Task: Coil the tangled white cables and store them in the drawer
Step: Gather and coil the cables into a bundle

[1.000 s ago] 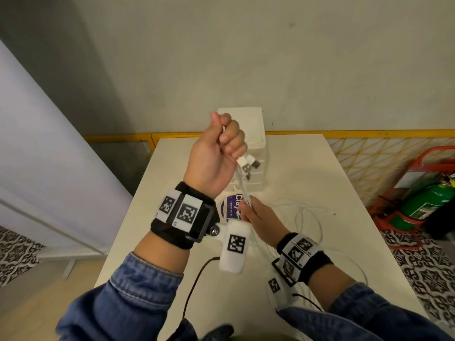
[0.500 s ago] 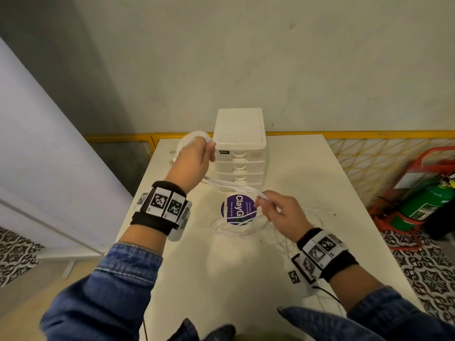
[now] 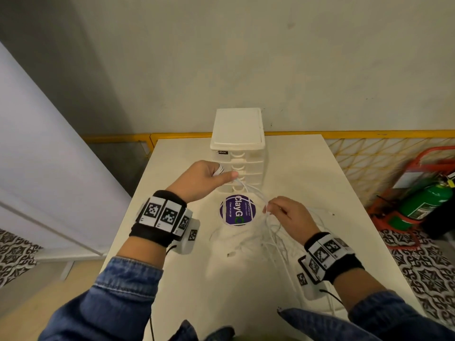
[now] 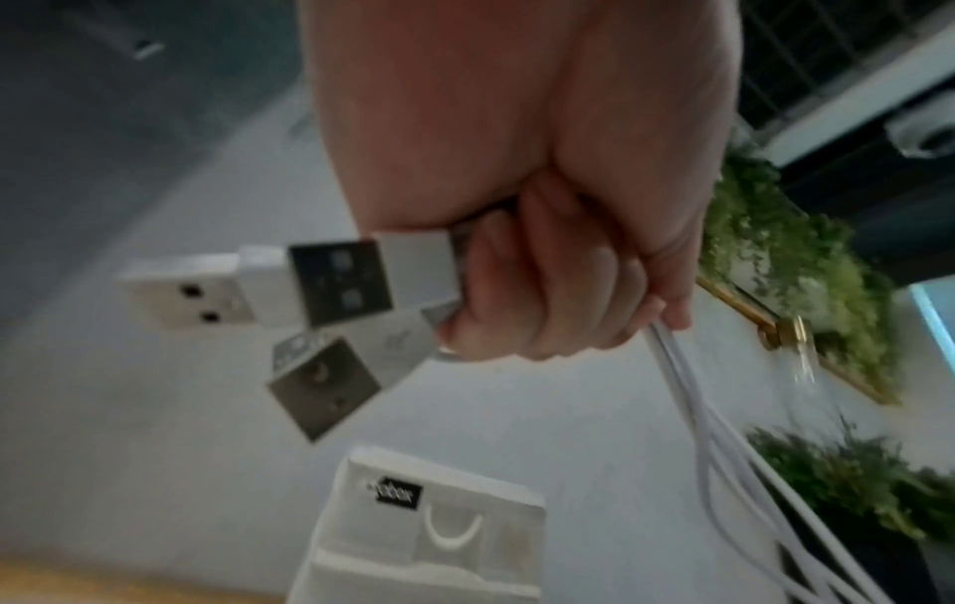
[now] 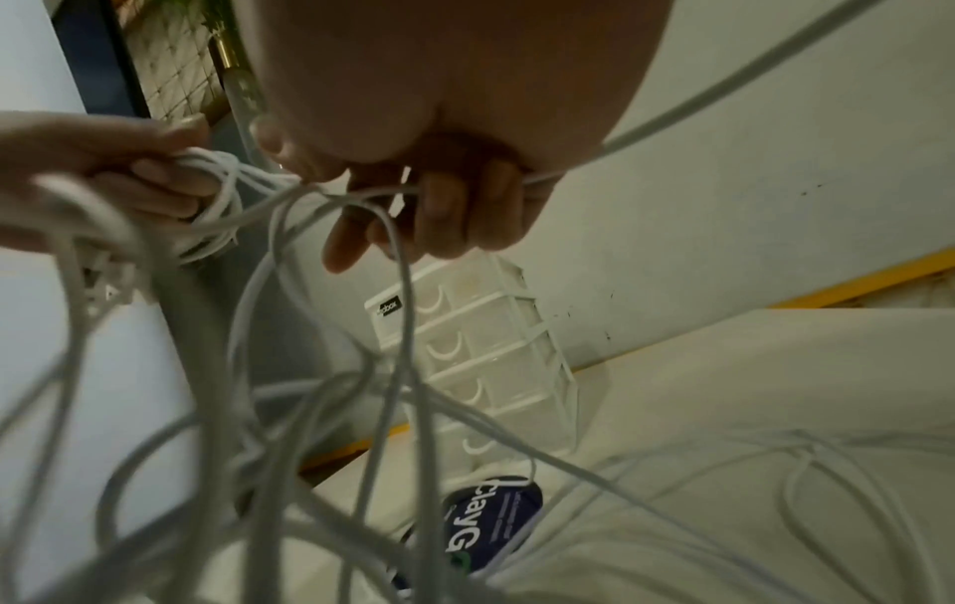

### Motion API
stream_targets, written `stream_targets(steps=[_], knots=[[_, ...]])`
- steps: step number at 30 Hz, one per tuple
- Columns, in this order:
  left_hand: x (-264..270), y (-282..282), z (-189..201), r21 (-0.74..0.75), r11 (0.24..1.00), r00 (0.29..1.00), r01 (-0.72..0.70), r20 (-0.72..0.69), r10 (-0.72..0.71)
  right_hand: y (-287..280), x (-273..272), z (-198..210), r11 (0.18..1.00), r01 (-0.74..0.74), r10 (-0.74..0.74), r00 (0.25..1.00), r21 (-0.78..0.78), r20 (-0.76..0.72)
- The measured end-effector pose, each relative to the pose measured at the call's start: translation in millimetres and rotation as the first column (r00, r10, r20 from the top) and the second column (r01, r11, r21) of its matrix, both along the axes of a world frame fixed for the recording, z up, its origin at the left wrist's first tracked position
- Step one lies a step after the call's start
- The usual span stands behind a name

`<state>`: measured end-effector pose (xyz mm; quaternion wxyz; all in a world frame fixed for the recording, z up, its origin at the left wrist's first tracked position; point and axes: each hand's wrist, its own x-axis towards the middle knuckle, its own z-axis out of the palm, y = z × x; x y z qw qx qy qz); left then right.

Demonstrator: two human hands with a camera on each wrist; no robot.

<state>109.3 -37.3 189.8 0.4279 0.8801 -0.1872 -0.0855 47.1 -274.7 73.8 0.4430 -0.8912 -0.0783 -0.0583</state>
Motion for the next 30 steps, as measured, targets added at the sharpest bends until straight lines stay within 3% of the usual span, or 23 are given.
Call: stream_targets(steps=[3,6,9,13,18,19,21,23,24,26,28,30], knots=[[2,11,6,0.027,0.999,0.999,-0.042,0.024,0.041,-5,-3,-5,0.999,0.048,-0.048,0.999,-0.007,0.008],[6,25,11,-0.095,0.955,0.94,-0.28,0.177,0.293,-23,-5,-12,0.983,0.158,-0.168,0.98,-0.094,-0.11],[16,36,6,-0.224,0.865,0.846,-0.449,0.205,0.492,-38,-6,-22,0.93,0.255,-0.313,0.926,-0.264,-0.209],[17,38,-4,-0.197,0.827,0.799,-0.527,0.216,0.561,-47,-1,-32,0.877,0.236,-0.393,0.852,-0.418,-0.345],[18,64,3,-0.255,0.71,0.677,-0.656,0.218,0.703,-90,-6,-52,0.754,0.256,-0.571,0.711,-0.605,-0.41],[17,65,5,-0.253,0.705,0.672,-0.663,0.215,0.709,-95,-8,-56,0.734,0.259,-0.598,0.685,-0.628,-0.416],[12,56,8,-0.233,0.755,0.729,-0.613,0.201,0.654,-93,-5,-57,0.7,0.281,-0.624,0.688,-0.656,-0.371],[5,36,6,-0.17,0.849,0.833,-0.5,0.173,0.525,-76,4,-46,0.723,0.341,-0.579,0.774,-0.601,-0.257],[1,24,4,-0.127,0.889,0.875,-0.44,0.161,0.456,-63,8,-35,0.775,0.365,-0.516,0.837,-0.517,-0.183],[-7,2,0,-0.066,0.938,0.924,-0.34,0.163,0.346,-30,15,-3,0.914,0.343,-0.359,0.932,-0.217,-0.04],[-11,-15,-1,-0.088,0.957,0.945,-0.277,0.158,0.288,8,14,34,0.985,0.157,-0.158,0.987,0.075,0.004],[-18,-28,4,-0.173,0.963,0.968,-0.208,0.107,0.228,42,10,59,0.971,-0.045,0.044,0.999,0.233,0.009]])
